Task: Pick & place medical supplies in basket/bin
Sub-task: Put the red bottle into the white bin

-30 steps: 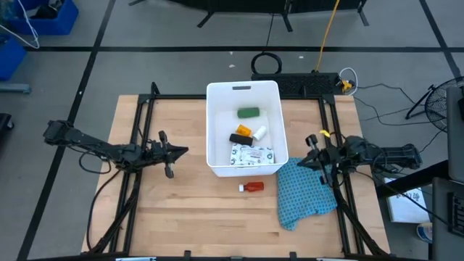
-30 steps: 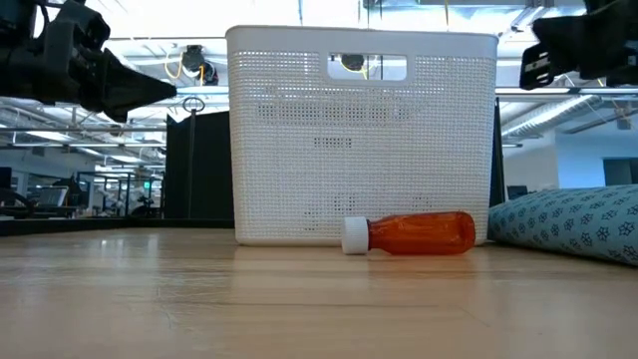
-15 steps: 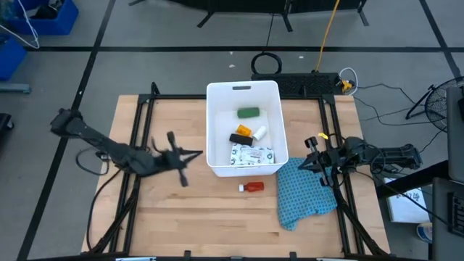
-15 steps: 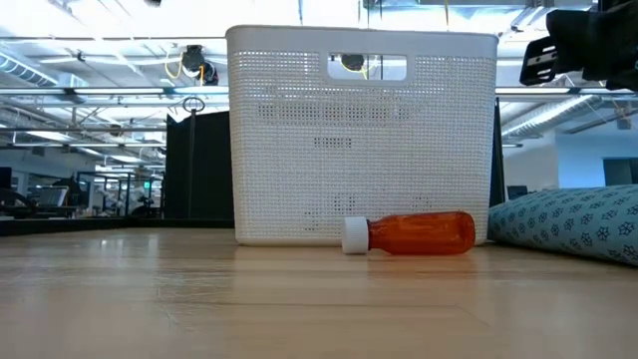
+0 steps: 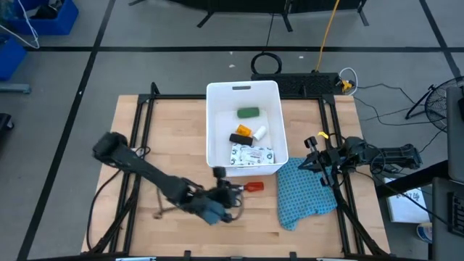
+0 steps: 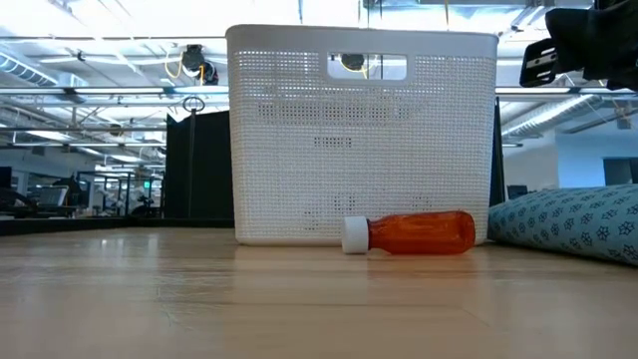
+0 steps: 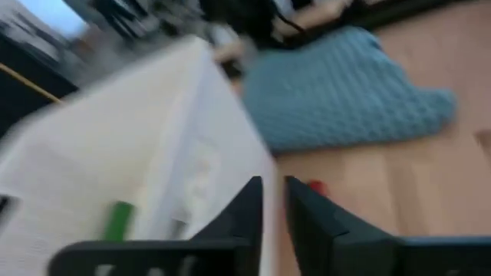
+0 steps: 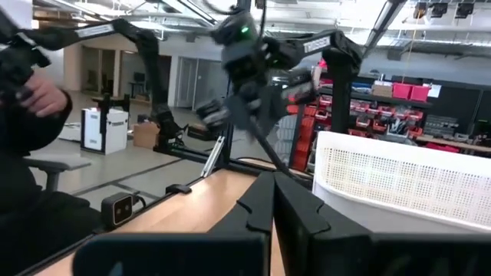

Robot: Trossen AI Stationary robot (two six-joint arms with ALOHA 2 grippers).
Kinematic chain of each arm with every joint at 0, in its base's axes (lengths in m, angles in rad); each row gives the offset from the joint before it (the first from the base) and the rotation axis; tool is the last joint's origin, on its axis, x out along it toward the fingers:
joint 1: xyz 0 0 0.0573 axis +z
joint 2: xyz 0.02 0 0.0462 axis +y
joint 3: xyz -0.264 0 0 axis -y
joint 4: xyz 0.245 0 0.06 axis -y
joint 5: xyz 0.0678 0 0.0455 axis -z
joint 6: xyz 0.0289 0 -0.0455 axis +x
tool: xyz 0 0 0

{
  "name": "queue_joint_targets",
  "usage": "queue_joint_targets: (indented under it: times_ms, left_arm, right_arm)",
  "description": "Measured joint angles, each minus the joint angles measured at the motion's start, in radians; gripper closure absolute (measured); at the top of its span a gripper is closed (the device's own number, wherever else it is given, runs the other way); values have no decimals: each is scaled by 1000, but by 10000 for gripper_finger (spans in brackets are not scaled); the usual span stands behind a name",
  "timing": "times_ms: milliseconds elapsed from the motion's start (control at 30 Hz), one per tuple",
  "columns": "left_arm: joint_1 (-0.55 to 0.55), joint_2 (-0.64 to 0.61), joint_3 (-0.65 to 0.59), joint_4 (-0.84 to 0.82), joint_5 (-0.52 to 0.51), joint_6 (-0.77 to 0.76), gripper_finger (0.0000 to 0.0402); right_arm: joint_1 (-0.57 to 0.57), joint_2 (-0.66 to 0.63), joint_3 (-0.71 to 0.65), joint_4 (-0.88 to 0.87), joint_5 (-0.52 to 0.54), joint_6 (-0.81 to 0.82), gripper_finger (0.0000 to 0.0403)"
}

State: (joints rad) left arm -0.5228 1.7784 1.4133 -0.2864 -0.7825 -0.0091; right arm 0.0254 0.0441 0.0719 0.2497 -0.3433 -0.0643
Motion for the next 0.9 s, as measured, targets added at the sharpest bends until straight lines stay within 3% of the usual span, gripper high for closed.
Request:
queue_joint_targets:
  times_ms: [167, 333, 500, 667, 900]
  left_arm:
    - [28, 154, 114, -90, 120, -99, 253]
    - [63, 235, 138, -43, 233, -118, 152]
    - [107, 276, 137, -24, 313, -146, 77]
    - [142, 291, 137, 1, 383, -147, 39]
    - [163, 304, 136, 3, 417, -136, 35]
  right_arm:
    - [0, 0, 0, 0, 0, 20, 403]
    - [0, 0, 0, 0, 0, 21, 403]
    - [0, 3, 0, -5, 1, 17, 403]
    - [0, 12, 0, -9, 2, 15, 403]
    - [0, 14, 0, -9, 3, 15, 403]
